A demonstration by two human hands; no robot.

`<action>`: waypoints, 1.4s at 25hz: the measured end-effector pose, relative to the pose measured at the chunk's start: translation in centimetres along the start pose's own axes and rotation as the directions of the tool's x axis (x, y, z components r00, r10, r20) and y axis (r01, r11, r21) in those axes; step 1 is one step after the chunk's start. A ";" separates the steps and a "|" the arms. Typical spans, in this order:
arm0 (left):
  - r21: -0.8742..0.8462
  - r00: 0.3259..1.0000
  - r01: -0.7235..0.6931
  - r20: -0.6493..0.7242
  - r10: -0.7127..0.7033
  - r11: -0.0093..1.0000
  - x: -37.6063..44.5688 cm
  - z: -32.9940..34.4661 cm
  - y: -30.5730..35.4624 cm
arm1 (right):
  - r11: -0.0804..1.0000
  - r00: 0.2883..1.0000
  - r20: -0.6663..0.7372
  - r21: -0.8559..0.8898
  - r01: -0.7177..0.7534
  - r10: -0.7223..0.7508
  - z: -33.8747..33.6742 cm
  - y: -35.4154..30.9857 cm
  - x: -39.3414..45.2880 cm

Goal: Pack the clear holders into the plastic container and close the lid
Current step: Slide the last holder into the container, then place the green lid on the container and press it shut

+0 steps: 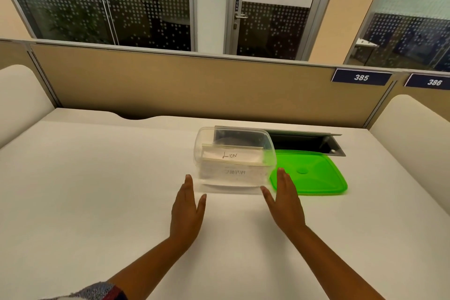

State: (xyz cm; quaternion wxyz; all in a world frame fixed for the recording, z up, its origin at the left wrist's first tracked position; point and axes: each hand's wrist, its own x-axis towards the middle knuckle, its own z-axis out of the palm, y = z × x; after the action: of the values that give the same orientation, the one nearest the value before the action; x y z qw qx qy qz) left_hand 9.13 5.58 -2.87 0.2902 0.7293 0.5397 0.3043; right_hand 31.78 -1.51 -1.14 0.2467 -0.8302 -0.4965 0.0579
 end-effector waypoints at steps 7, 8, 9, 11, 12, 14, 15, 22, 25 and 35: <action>0.419 0.901 -0.371 0.377 0.213 0.829 -4.9 0.3 -2.7 | 0.993 0.978 0.204 -0.100 0.055 -0.034 2.9 1.7 -5.9; 0.453 0.899 -0.371 0.395 0.190 0.811 -5.6 0.0 -2.4 | 0.991 0.975 0.220 -0.116 0.060 -0.033 3.2 1.8 -6.6; 0.488 0.896 -0.381 0.404 0.183 0.785 -6.0 -0.2 -2.0 | 0.989 0.974 0.225 -0.135 0.064 -0.032 3.4 2.0 -7.2; 0.512 0.887 -0.389 0.433 0.161 0.766 -6.3 -0.5 -1.7 | 0.981 0.974 0.226 -0.180 0.077 -0.035 3.6 2.2 -7.9; 0.510 0.882 -0.383 0.450 0.141 0.770 -6.3 -0.6 -1.6 | 0.975 0.973 0.227 -0.205 0.087 -0.039 3.7 2.2 -8.1; 0.527 0.879 -0.383 0.460 0.124 0.758 -6.4 -0.6 -1.6 | 0.964 0.972 0.232 -0.246 0.102 -0.043 3.7 2.2 -8.3; 0.539 0.882 -0.381 0.456 0.120 0.751 -6.4 -0.6 -1.5 | 0.961 0.971 0.235 -0.256 0.104 -0.042 3.7 2.1 -8.3; 0.534 0.903 -0.373 0.397 0.165 0.758 -6.5 -0.1 -1.7 | 0.972 0.971 0.236 -0.215 0.094 -0.042 3.3 2.9 -7.4; 0.534 0.928 -0.321 0.341 0.148 0.782 -6.1 0.0 -2.4 | 0.974 0.992 0.125 -0.224 0.031 -0.003 1.7 4.2 -5.2; 0.545 0.944 -0.319 0.257 0.209 0.776 -4.5 0.7 -4.1 | 0.925 0.994 0.106 -0.379 0.003 0.041 -0.8 5.6 2.3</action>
State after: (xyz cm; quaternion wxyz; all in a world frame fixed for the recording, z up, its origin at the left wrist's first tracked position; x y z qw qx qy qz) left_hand 6.15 2.16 -6.99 0.0569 0.8759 0.4696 0.0956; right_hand 37.65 -2.00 -2.75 0.0531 -0.8624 -0.5033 0.0099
